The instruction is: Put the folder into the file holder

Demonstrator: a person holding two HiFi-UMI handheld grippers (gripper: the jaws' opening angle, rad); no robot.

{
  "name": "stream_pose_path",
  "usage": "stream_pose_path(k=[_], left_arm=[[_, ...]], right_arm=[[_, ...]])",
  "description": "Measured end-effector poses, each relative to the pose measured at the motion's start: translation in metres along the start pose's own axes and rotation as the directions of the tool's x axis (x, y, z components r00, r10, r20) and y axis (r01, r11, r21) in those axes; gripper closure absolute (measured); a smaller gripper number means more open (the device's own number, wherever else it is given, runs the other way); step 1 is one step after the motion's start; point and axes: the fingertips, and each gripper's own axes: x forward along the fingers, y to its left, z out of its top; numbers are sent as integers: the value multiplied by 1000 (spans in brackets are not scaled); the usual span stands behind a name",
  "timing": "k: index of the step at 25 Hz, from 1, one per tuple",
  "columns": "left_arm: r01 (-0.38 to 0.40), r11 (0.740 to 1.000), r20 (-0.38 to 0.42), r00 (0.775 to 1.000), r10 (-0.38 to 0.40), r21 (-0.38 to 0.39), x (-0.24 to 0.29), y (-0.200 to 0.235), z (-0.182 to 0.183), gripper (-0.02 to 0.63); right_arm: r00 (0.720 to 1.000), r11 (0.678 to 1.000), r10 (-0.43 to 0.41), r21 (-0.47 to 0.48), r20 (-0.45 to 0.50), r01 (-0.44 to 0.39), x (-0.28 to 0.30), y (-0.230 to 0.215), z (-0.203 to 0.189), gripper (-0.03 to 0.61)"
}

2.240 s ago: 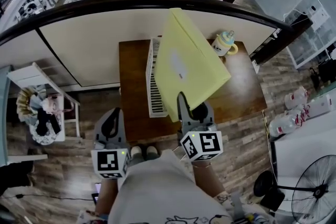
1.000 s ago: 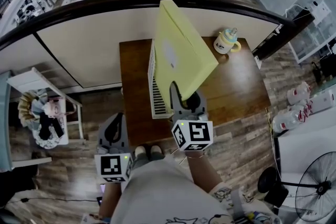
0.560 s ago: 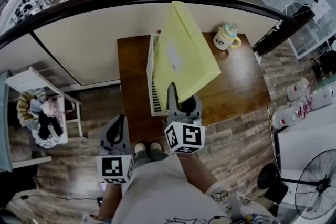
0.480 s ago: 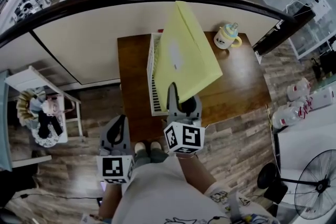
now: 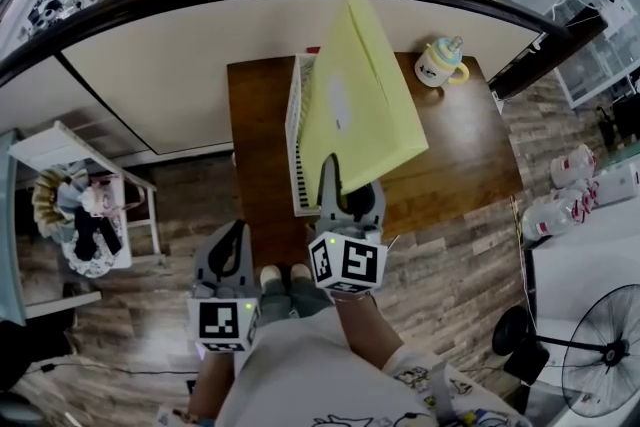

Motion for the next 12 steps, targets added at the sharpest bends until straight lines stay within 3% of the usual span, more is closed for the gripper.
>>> stream_pose_path(k=[12], left_arm=[[23, 1000, -24, 999, -23, 5, 4, 9, -11, 603]], right_arm=[[999, 1000, -13, -21, 29, 14, 0, 3, -19, 420]])
